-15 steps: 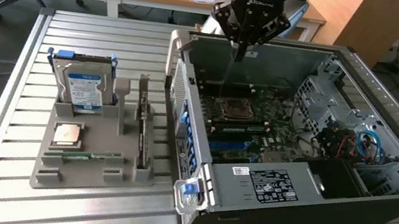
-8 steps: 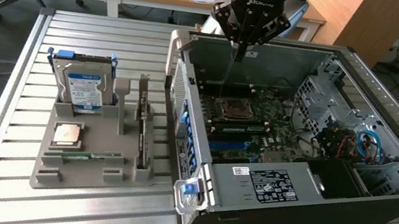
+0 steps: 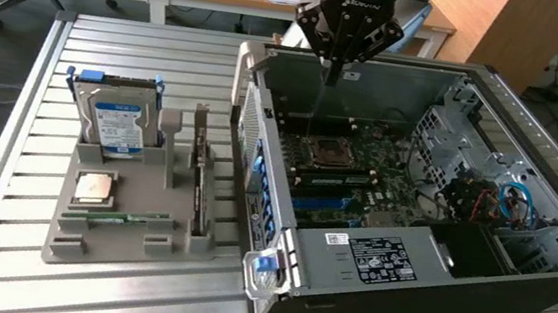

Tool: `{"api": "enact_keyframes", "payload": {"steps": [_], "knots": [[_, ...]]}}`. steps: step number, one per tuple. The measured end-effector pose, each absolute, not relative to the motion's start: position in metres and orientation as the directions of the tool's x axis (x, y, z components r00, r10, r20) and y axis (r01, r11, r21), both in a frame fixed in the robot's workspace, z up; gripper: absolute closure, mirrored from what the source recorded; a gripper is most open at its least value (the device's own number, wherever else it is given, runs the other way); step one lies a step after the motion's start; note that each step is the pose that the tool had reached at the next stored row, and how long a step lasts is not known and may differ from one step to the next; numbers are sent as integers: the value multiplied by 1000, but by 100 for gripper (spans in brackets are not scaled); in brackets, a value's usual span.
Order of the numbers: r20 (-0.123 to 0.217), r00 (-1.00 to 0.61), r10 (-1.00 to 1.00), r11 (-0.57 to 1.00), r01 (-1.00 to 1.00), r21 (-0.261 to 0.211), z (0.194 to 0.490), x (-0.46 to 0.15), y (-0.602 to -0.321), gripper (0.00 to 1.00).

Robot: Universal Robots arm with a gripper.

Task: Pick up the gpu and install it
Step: 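Reach for the gpu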

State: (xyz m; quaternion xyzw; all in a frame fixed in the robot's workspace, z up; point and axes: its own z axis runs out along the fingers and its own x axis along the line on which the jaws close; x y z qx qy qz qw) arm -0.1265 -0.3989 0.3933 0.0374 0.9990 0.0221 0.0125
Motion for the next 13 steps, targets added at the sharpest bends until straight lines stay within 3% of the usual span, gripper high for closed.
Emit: {"api": "enact_keyframes", "payload": {"steps": [13], "knots": [[-23, -997, 75, 996, 74, 45, 393, -151, -399, 89]]}}
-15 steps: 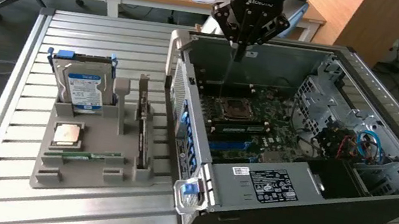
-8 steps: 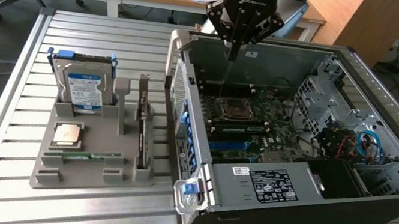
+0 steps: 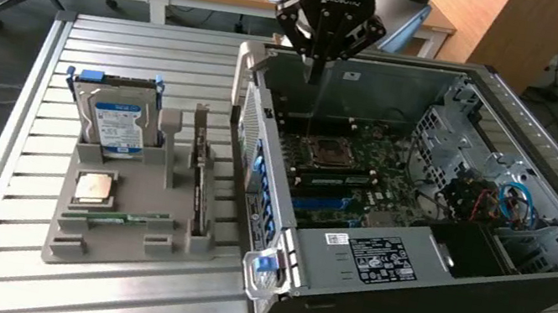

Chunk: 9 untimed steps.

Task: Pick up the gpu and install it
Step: 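Reach for the gpu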

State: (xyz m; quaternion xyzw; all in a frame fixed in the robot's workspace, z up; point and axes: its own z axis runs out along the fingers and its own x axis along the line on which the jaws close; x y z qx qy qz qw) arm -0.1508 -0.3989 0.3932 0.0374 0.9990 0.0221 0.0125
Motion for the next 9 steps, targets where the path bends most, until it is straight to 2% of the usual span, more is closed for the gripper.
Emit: {"api": "enact_keyframes", "payload": {"steps": [9], "knots": [[-23, -997, 75, 996, 74, 45, 393, -170, -399, 89]]}}
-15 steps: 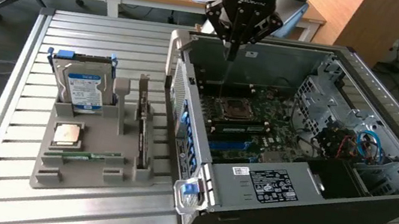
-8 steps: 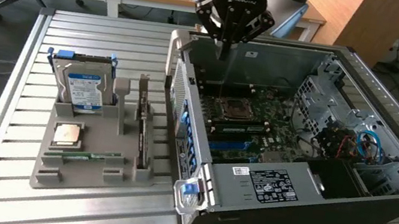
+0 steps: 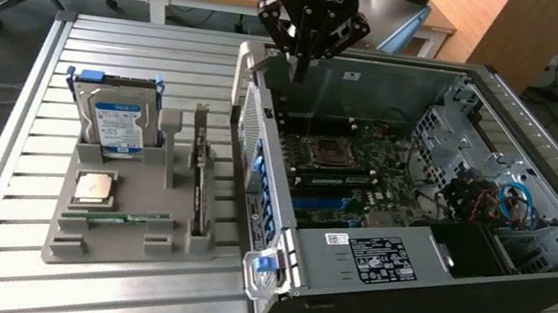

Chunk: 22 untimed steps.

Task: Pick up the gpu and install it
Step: 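Reach for the gpu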

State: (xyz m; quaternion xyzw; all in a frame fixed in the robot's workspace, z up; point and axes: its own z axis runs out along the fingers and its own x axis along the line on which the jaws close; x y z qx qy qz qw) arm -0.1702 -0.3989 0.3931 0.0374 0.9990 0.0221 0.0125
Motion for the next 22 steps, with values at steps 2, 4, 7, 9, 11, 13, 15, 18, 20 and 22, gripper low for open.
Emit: {"api": "enact_keyframes", "payload": {"steps": [2, 4, 7, 9, 11, 13, 15, 18, 20, 22], "knots": [[-23, -997, 75, 996, 74, 45, 393, -174, -399, 89], [-23, -997, 75, 996, 74, 45, 393, -178, -399, 89], [-23, -997, 75, 996, 74, 45, 393, -184, -399, 89], [-23, -997, 75, 996, 74, 45, 393, -188, -399, 89], [-23, -997, 75, 996, 74, 45, 393, -192, -399, 89], [-23, -997, 75, 996, 74, 45, 393, -197, -399, 89], [-23, -997, 75, 996, 74, 45, 393, -201, -399, 89], [-23, -997, 75, 996, 74, 45, 393, -207, -399, 89], [-23, -997, 75, 996, 74, 45, 393, -211, -399, 89], [-23, -997, 75, 996, 74, 45, 393, -215, -399, 89]]}}
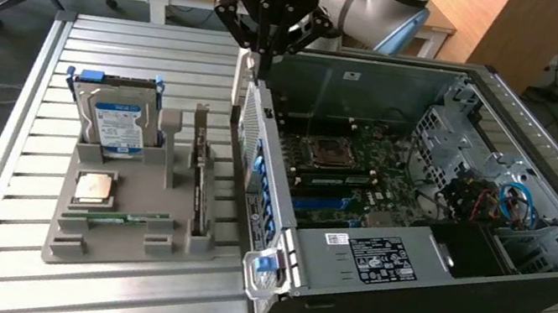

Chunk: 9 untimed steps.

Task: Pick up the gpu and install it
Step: 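Reach for the gpu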

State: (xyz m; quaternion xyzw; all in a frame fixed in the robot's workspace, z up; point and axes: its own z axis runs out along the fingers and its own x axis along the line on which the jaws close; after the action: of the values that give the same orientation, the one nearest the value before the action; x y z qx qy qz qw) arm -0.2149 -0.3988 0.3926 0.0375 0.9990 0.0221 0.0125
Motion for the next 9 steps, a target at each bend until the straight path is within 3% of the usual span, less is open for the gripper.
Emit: {"api": "enact_keyframes", "payload": {"steps": [9], "knots": [[-23, -997, 75, 996, 74, 45, 392, -233, -399, 89]]}}
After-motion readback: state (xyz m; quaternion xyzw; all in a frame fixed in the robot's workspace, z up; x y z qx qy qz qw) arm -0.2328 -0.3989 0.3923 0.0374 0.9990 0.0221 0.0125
